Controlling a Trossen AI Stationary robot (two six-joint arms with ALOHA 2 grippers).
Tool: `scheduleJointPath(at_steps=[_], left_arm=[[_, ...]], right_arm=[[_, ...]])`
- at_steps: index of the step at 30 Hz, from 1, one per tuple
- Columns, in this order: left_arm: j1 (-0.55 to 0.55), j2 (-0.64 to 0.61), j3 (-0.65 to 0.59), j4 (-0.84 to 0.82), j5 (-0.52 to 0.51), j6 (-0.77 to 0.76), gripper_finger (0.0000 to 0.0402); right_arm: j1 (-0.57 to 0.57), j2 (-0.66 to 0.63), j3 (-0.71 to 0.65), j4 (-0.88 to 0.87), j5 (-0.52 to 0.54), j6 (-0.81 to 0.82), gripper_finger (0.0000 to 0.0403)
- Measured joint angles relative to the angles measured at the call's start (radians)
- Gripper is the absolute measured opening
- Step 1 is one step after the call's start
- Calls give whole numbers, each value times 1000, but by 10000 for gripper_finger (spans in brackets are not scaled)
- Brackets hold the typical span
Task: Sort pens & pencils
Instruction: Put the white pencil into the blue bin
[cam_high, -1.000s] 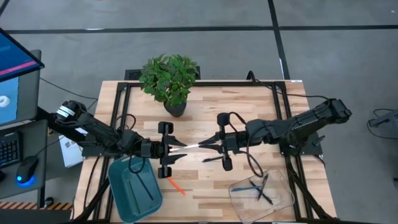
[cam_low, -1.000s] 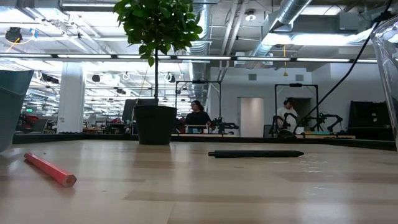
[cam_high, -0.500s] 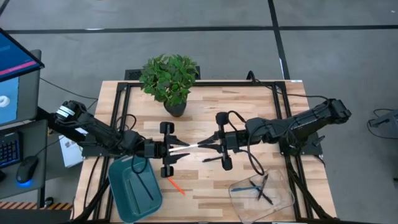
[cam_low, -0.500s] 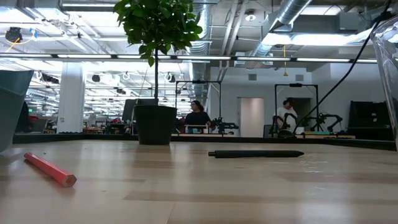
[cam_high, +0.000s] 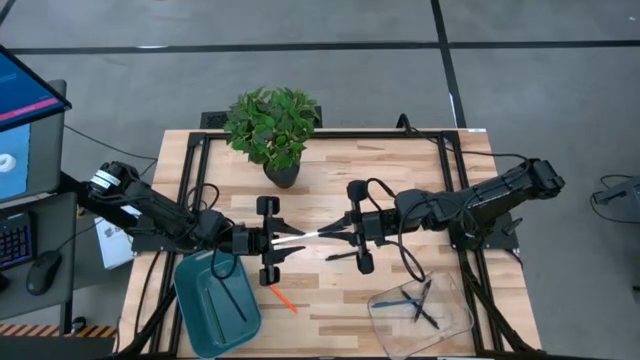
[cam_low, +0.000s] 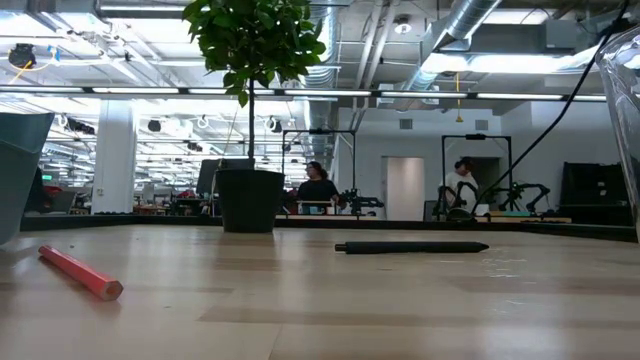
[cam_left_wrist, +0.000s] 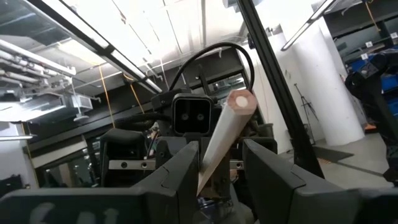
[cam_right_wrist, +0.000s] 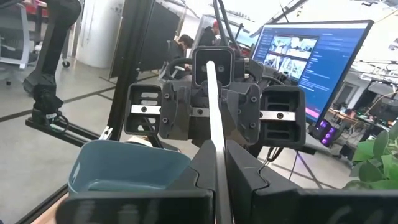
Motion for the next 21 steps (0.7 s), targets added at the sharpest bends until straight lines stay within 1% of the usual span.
scheduleJointPath(at_steps=[4,7,9,15,21], left_arm=[[0,0,0,0,0,10,115],[0,0,0,0,0,16,103],[0,0,0,1,0,16,85],[12,0,0,14,6,27,16],[27,0,0,23,9,11,14]], right_arm=[[0,0,0,0,-1,-1,35],[0,0,0,0,-7,-1,35],[0,0,0,-1,-7,-1,35],[0,-1,0,0,-7,1,35],[0,-3,0,2,-3,1,35]])
